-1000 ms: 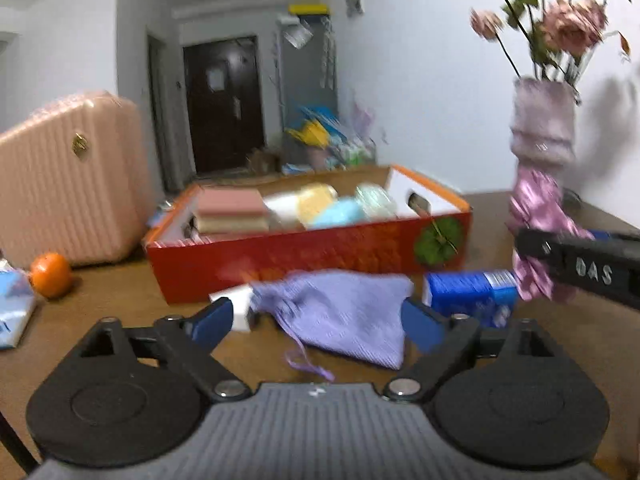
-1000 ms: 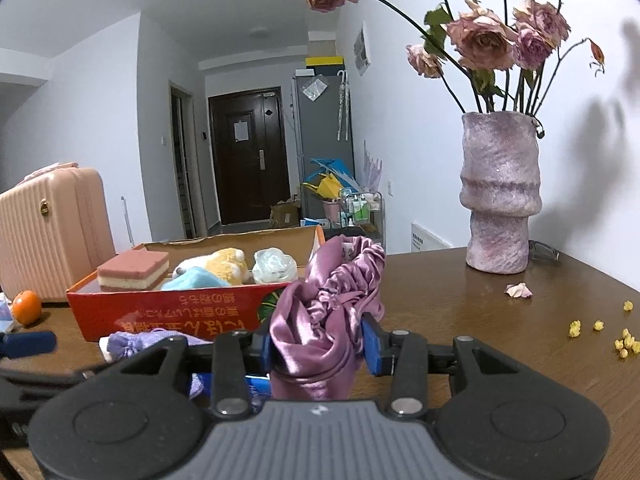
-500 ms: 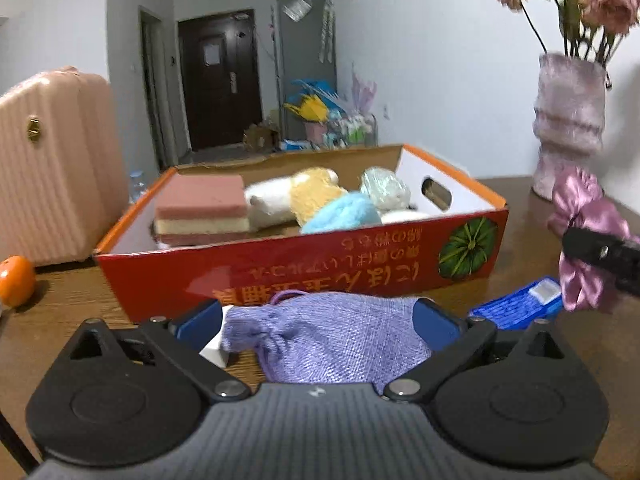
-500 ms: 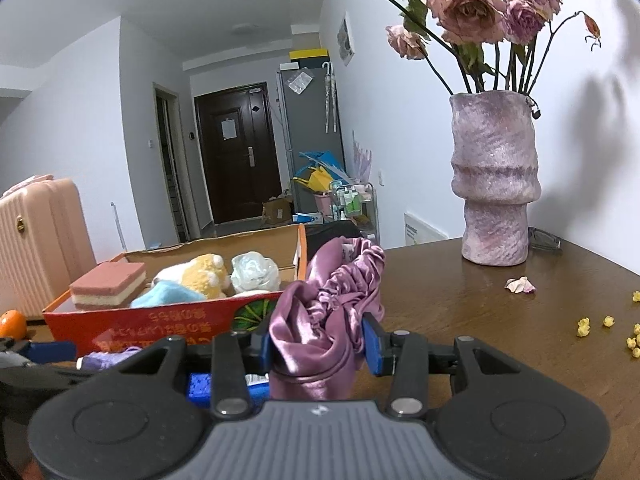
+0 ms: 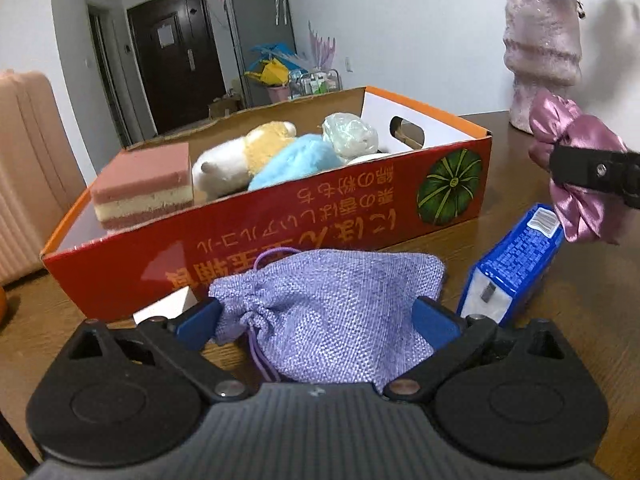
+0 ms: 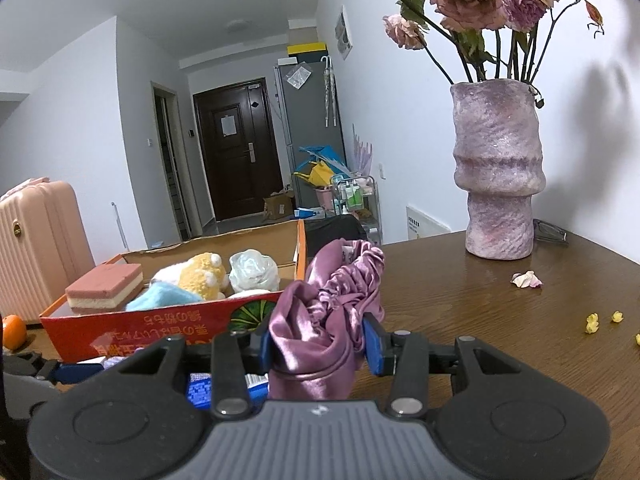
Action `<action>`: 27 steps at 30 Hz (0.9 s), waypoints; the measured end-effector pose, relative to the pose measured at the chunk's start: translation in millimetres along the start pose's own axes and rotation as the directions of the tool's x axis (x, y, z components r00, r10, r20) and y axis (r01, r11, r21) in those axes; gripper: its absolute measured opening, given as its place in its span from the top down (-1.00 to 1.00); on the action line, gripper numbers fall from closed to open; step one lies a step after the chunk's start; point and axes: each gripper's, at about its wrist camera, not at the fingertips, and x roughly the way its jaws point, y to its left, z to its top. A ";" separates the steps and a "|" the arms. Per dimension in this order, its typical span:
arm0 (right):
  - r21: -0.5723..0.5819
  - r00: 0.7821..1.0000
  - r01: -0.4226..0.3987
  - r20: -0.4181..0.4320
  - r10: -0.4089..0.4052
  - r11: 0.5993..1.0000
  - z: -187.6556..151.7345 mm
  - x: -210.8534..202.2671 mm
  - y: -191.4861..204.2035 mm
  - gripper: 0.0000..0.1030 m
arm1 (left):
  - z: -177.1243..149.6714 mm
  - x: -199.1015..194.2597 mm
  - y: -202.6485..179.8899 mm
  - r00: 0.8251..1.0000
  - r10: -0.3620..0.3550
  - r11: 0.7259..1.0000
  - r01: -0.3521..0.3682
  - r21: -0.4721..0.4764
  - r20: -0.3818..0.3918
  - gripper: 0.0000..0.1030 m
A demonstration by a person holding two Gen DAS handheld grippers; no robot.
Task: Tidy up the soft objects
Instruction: 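Grasp the lavender drawstring pouch with the left gripper while the right gripper holds the scrunchie, then carry the lavender pouch in the left gripper and scrunchie in the right gripper over the box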
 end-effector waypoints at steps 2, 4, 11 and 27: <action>0.001 1.000 -0.001 0.000 0.001 1.000 0.0 0.0 0.0 0.18 | -0.1 1.1 4.4 1.000 -0.016 1.000 0.015 -0.023 -0.013 -0.84; 0.001 1.000 -0.002 0.000 0.002 1.000 -0.2 -0.4 -0.4 0.18 | -0.6 1.3 7.5 0.999 -0.031 0.999 0.030 -0.037 -0.022 -0.74; 0.009 1.000 -0.008 -0.005 0.008 1.000 -0.6 -1.5 -2.8 0.18 | -2.2 -7.8 2.6 0.998 -0.063 0.998 0.063 -0.009 -0.018 -0.23; 0.028 1.000 -0.021 0.013 0.021 0.999 0.6 -7.2 -7.1 0.18 | -8.1 -48.0 -4.7 0.991 -0.112 0.994 0.111 0.020 0.068 0.36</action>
